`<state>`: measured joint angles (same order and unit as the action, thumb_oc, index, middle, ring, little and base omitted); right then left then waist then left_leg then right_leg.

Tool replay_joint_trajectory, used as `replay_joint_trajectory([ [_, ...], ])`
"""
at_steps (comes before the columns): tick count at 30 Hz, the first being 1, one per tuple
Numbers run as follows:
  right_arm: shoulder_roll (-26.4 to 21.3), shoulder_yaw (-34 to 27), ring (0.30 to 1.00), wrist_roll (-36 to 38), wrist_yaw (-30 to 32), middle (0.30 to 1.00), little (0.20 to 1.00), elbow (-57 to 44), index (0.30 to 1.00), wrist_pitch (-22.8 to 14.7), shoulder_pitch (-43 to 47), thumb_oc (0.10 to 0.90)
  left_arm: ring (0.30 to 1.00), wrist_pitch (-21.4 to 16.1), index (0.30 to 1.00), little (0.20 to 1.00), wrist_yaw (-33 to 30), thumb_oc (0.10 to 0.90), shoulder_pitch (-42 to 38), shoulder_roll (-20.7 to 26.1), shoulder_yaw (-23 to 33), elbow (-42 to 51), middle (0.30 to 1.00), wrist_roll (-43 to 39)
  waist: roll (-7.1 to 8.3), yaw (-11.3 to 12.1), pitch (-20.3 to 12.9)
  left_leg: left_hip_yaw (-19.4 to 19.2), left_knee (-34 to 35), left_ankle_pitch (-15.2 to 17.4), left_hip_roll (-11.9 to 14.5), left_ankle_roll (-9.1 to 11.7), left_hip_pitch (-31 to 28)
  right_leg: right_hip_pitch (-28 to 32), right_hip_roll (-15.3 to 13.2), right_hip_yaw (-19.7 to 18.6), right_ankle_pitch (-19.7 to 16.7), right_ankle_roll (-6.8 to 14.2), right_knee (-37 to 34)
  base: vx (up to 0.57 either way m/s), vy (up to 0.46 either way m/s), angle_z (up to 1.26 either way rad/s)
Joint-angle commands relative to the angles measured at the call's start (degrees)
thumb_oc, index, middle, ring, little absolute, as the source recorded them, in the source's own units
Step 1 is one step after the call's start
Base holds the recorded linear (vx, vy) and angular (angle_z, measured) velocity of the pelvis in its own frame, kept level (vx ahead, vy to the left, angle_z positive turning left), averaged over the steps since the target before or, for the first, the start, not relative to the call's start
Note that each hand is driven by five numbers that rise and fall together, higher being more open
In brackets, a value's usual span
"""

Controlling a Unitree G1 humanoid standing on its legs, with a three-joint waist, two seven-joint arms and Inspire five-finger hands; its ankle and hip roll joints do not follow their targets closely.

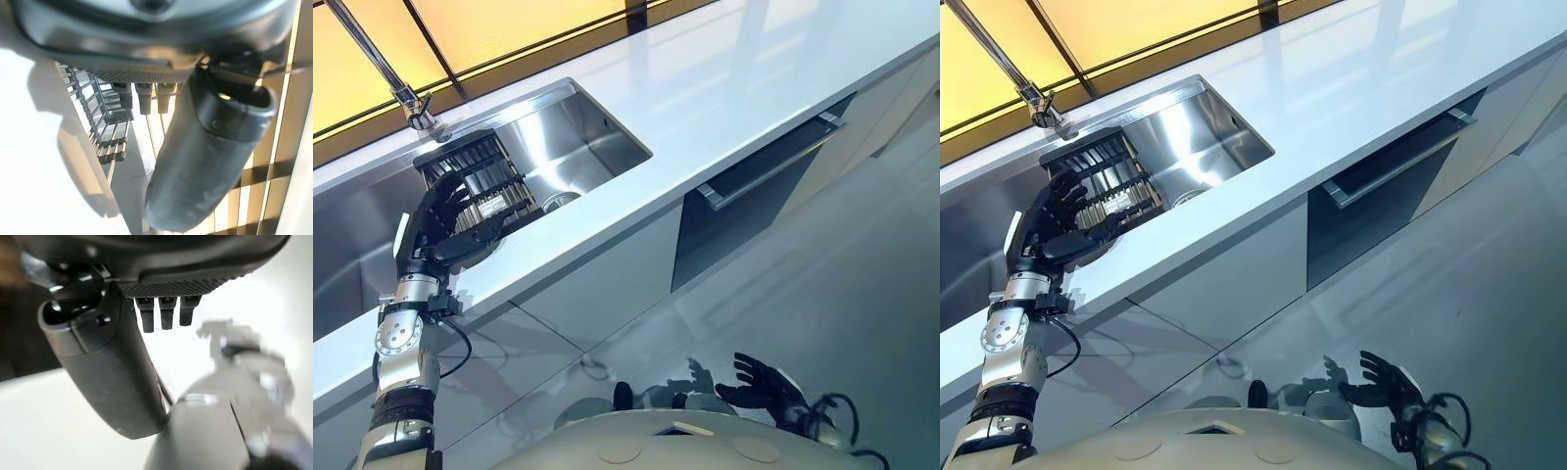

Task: Pick up plates and place into dishwasher.

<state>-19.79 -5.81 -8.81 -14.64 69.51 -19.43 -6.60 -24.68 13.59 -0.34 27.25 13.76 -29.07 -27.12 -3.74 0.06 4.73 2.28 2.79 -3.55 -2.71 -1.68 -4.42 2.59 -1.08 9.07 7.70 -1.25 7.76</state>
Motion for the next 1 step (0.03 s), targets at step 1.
replay_joint_trajectory([
  [1, -0.98, 3.99, 0.900, -5.99, 2.44, 0.900, 0.900, 1.78, 0.900, 1.83, 1.72, 0.800, 0.900, 1.24, 0.900, 0.900, -2.08, 0.800, -4.43, -1.79, -0.48, -3.98, 0.900, -2.78, 1.32, -0.85, 0.57, -2.97, -0.46, 4.62, -2.18, 0.02, -0.50, 1.36, 0.79, -0.43, -4.32, 3.31, -6.22, -0.07, -0.044, 0.11],
])
